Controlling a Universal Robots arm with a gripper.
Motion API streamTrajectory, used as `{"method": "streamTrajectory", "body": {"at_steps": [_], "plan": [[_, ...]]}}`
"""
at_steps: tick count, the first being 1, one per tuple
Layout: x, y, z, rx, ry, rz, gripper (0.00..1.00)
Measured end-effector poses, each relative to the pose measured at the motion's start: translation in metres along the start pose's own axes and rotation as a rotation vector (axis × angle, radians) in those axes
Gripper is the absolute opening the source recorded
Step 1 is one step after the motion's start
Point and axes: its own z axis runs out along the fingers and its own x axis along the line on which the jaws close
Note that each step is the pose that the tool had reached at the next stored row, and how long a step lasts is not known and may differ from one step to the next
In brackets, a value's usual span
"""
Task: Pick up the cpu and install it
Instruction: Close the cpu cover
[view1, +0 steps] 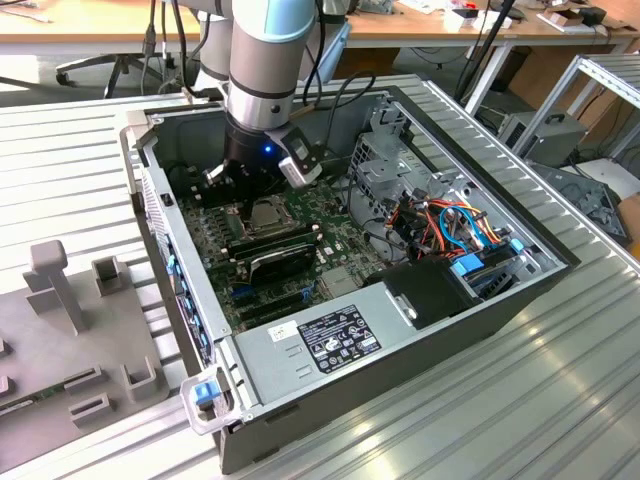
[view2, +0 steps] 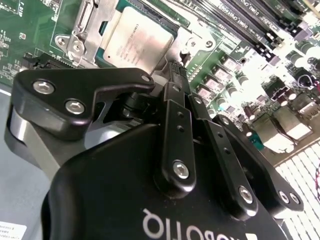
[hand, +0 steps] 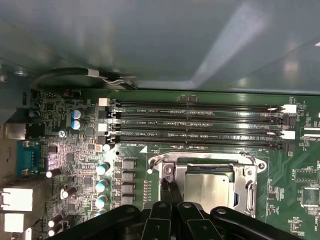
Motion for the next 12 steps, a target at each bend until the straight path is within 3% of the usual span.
{"method": "streamTrajectory", "body": {"at_steps": [12], "plan": [[0.0000,-0.0001,0.0064,0.0003,0.0003,0.000,0.11]]}}
